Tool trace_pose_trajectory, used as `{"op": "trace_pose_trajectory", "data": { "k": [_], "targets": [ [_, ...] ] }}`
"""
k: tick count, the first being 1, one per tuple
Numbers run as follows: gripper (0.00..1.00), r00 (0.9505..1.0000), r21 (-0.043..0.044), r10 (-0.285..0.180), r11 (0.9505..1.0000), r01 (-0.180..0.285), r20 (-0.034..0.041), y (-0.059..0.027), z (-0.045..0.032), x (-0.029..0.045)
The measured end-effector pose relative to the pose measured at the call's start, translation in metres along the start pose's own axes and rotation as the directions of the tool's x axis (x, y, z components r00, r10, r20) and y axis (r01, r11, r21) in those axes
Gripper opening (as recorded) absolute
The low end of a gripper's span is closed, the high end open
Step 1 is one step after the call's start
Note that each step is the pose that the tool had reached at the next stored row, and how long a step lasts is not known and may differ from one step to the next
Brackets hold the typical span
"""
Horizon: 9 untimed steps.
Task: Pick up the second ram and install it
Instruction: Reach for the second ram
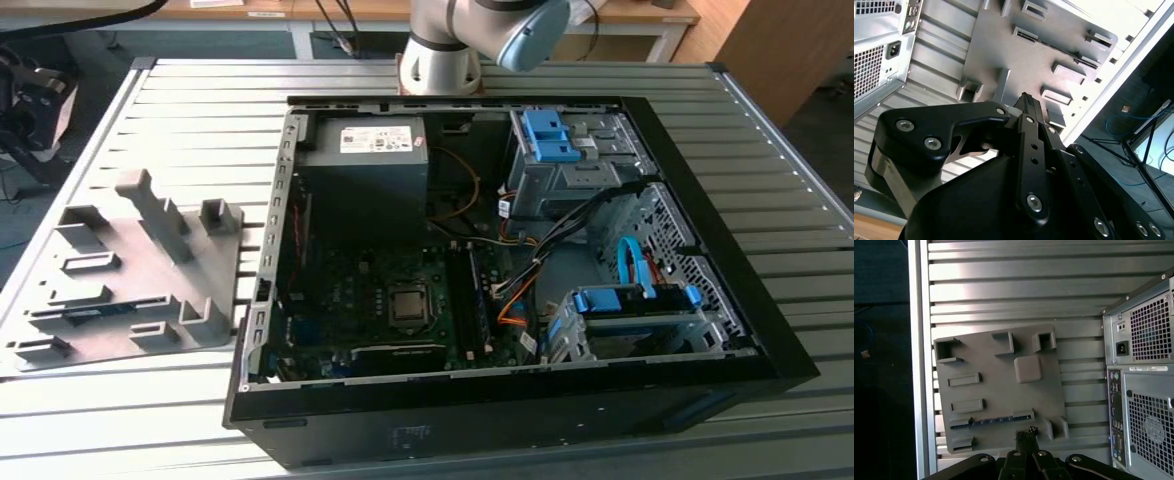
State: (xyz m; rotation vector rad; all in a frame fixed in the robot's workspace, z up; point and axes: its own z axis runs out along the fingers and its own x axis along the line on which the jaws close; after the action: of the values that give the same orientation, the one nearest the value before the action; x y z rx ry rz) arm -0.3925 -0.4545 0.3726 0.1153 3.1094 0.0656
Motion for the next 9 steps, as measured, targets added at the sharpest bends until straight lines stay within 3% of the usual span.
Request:
{"op": "trace_pose_trajectory", "data": {
  "k": [9],
  "targets": [
    [0.1, 1.0, 0.0003, 0.0, 1.0, 0.0, -0.0002, -0.0047, 0.0148, 0.0132]
  ]
}}
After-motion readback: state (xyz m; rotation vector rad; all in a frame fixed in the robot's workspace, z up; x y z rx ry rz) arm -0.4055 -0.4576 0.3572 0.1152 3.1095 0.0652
